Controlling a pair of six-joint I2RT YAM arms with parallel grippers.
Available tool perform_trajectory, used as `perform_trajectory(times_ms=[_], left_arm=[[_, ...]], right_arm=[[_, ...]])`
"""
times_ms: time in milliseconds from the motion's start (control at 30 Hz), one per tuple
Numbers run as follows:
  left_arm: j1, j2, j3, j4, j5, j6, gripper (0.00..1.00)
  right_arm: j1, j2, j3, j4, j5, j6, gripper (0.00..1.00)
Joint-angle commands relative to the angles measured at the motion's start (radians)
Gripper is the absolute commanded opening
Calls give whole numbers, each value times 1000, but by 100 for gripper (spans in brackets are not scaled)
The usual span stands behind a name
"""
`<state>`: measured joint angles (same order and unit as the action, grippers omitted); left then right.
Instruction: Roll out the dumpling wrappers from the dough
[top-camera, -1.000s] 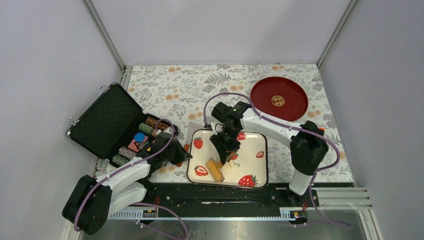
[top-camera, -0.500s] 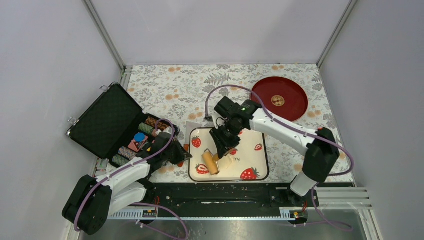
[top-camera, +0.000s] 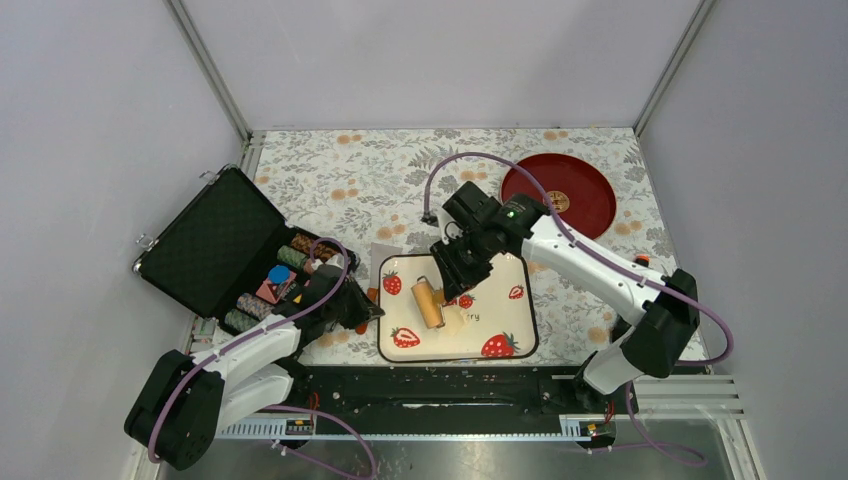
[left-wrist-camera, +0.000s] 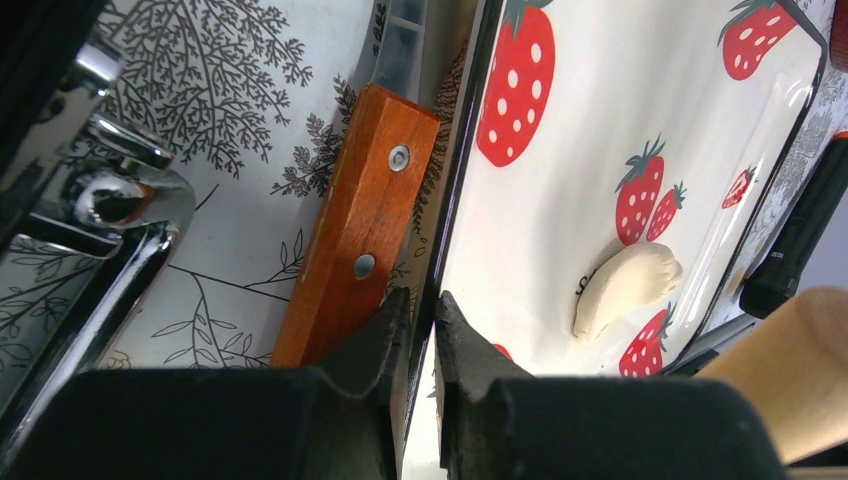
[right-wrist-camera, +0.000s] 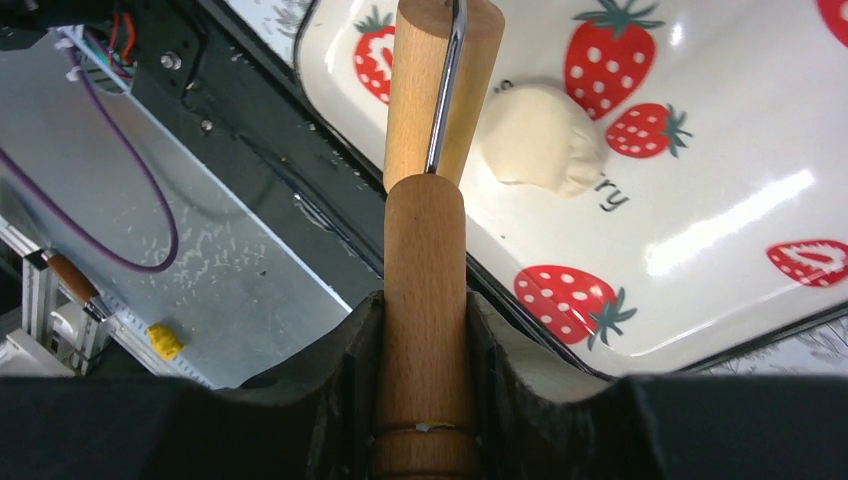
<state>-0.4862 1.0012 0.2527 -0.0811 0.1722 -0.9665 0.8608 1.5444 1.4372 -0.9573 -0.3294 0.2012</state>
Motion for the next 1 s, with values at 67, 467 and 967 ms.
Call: perform_trajectory(times_ms=[67, 467, 967], left_arm=[[8, -7, -23, -7, -53, -9, 0], [8, -12, -26, -6, -53, -9, 0], [8, -23, -30, -9, -55, -12, 0]], right_arm=[[-79, -13, 25, -82, 78, -39, 0], [-65, 102, 59, -183, 98, -84, 0], [-62, 160, 31, -197, 205, -81, 0]])
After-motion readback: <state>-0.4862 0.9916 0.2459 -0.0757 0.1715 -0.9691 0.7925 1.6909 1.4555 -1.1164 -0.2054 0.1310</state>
